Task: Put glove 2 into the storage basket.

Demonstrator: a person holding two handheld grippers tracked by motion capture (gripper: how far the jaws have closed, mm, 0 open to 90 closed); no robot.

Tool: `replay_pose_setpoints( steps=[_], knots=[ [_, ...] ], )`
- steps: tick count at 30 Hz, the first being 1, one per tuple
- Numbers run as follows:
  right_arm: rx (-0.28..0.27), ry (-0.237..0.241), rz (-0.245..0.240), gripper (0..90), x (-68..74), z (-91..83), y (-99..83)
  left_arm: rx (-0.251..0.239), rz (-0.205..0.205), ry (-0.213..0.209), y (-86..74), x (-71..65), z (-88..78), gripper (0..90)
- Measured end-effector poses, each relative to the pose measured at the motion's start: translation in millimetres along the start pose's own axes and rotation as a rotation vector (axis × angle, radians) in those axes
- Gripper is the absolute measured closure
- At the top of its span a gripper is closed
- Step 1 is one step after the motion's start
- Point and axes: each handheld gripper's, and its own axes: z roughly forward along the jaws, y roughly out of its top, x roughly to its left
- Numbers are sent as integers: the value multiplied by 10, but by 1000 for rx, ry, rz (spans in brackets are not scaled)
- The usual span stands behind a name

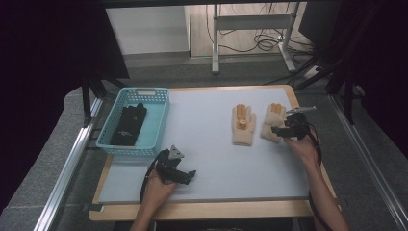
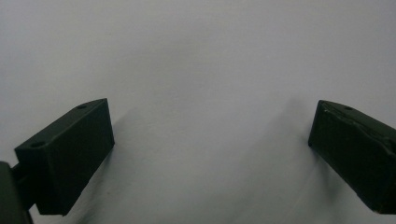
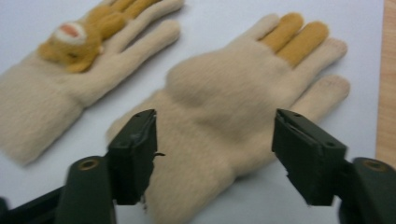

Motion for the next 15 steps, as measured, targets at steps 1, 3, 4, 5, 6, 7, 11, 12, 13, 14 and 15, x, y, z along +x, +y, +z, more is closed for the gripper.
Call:
replay_pose_setpoints(
  steps=[1, 3, 4, 5, 6, 7, 11, 12, 13, 14, 15],
  knots=[
    [2, -5, 0, 350, -23, 17, 18, 0, 0, 0, 0, 0, 0, 5],
    [-2, -11, 2, 384, -73, 58, 56, 0, 0, 0, 0, 0, 0, 5],
    [-4, -7, 7, 385, -92, 77, 74, 0, 0, 0, 0, 0, 0, 5],
    [-4, -6, 11, 385, -102, 93, 87, -2, -2, 0, 0, -1, 2, 5],
    [-6, -6, 10, 385, -114, 112, 105, -2, -2, 0, 0, -1, 1, 5],
    [-12, -6, 7, 379, -122, 132, 123, -1, -1, 1, 0, -1, 1, 6],
    [-27, -32, -8, 299, -123, 241, 198, -1, 0, 0, 0, 0, 0, 6],
    [-26, -39, -8, 279, -122, 277, 211, -1, 0, 0, 0, 0, 0, 6],
    [-19, -41, -12, 267, -124, 304, 218, -1, 0, 0, 0, 0, 0, 6],
    [-13, -40, -14, 259, -122, 342, 227, -1, 0, 0, 0, 0, 0, 6],
    [-7, -39, -17, 257, -118, 372, 234, -1, 0, 0, 0, 0, 0, 6]
  ],
)
